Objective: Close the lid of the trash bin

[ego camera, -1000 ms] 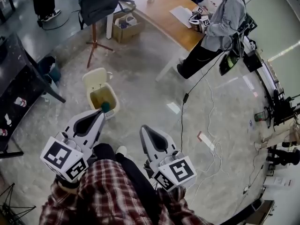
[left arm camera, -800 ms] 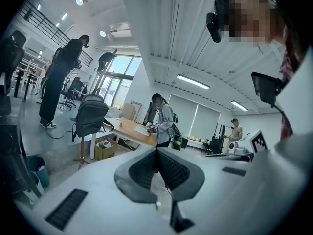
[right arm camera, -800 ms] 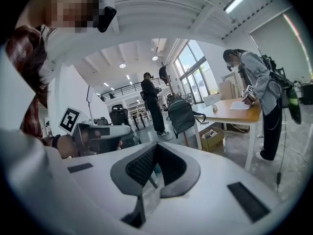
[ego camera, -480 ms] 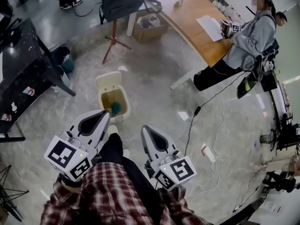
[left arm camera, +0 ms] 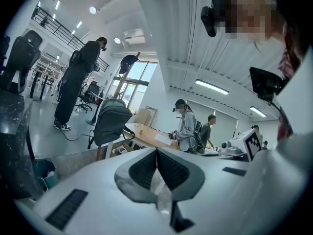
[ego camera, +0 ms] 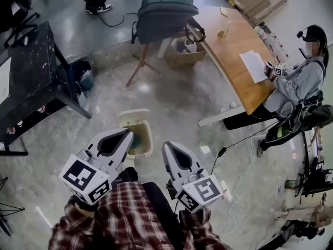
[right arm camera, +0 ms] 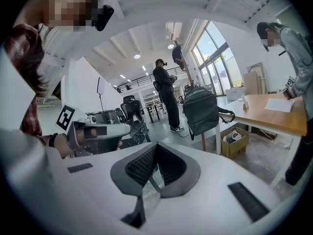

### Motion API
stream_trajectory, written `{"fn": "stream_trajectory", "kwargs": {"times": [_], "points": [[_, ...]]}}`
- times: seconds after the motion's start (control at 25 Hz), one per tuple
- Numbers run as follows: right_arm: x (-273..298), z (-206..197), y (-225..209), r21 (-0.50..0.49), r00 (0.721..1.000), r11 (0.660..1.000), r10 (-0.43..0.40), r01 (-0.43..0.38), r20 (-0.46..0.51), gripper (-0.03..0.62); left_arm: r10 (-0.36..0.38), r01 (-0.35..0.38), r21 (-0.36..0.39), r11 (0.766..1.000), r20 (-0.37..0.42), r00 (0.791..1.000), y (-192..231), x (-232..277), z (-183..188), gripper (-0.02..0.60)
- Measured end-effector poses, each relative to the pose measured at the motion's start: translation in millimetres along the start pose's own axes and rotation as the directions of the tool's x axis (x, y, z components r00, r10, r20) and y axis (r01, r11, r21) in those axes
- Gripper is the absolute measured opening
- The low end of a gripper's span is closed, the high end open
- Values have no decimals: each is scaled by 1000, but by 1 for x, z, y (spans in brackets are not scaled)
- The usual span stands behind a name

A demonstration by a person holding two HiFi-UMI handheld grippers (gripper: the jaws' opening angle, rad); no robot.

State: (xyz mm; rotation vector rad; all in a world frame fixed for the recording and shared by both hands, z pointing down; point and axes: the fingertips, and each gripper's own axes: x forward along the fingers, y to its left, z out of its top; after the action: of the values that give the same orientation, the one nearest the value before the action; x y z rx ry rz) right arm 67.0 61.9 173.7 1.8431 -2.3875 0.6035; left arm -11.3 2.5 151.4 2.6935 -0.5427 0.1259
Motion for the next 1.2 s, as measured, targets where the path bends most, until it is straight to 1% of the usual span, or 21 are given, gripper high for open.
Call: {"fn": "stream_trajectory", "kwargs": {"times": [0.24, 0.44, 0.6, 0.72, 0.84, 0.96, 1.08, 1.2], "points": [[41, -9, -32, 45, 997, 999, 16, -13, -75, 14, 41, -42, -43, 998, -34, 999, 33, 18, -8, 12], [66, -32, -68, 72, 985, 996, 56, -45, -165, 14, 106, -112, -75, 991, -76, 991, 48, 37, -34, 12], [96, -57, -88, 87, 962, 992, 112, -93, -250, 14, 181, -193, -126, 973, -99, 978, 70, 40, -66, 12], [120, -80, -102, 85, 942, 989, 145, -125, -302, 14, 218, -234, -163, 959, -108, 970, 85, 45, -93, 12], [143, -104, -119, 74, 921, 984, 178, -162, -348, 14, 236, -257, -193, 947, -123, 964, 95, 57, -121, 12], [167, -131, -134, 94, 899, 977, 211, -190, -384, 14, 244, -269, -217, 938, -136, 960, 104, 71, -146, 12], [188, -160, -146, 96, 879, 974, 228, -207, -419, 14, 258, -284, -244, 927, -136, 957, 117, 84, -170, 12], [204, -192, -151, 110, 865, 971, 240, -213, -441, 14, 274, -306, -255, 917, -153, 950, 135, 93, -193, 12]]}}
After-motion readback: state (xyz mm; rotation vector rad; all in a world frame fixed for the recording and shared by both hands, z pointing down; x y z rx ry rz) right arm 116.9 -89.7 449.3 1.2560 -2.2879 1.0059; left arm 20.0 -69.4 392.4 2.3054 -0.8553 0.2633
